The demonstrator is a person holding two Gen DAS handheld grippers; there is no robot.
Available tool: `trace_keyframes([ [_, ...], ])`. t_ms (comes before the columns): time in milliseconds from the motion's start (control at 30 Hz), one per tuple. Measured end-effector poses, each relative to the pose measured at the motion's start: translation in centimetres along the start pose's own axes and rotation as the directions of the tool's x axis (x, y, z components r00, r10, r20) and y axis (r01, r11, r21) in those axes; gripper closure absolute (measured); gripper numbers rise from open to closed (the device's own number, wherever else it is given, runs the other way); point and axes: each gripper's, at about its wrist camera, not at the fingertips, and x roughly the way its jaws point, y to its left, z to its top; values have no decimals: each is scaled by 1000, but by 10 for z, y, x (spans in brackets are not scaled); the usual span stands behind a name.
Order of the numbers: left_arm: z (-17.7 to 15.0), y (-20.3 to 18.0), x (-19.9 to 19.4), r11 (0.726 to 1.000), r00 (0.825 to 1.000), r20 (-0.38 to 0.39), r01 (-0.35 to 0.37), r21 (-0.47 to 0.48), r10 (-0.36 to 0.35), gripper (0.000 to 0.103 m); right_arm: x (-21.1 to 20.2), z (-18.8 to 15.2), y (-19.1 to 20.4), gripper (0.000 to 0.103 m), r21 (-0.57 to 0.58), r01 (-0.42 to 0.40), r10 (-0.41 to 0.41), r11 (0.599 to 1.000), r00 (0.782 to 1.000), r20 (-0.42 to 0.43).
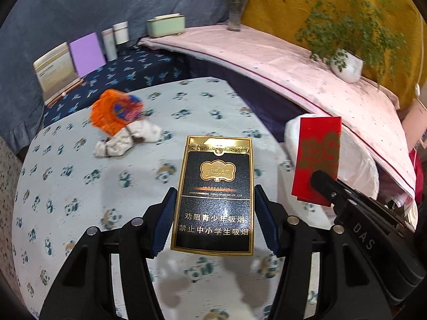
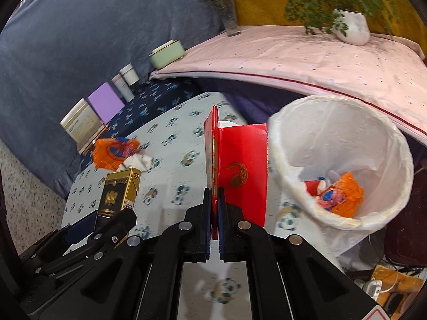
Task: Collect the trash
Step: 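Carry the cigarette box and red envelope over the wastebasket and release both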
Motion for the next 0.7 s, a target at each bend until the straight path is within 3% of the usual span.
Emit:
trace_keyframes([
  [700, 23, -137, 29, 966, 989, -24, 147, 213, -145, 48, -34, 16, -127, 99, 209, 129, -146, 969, 987, 72],
])
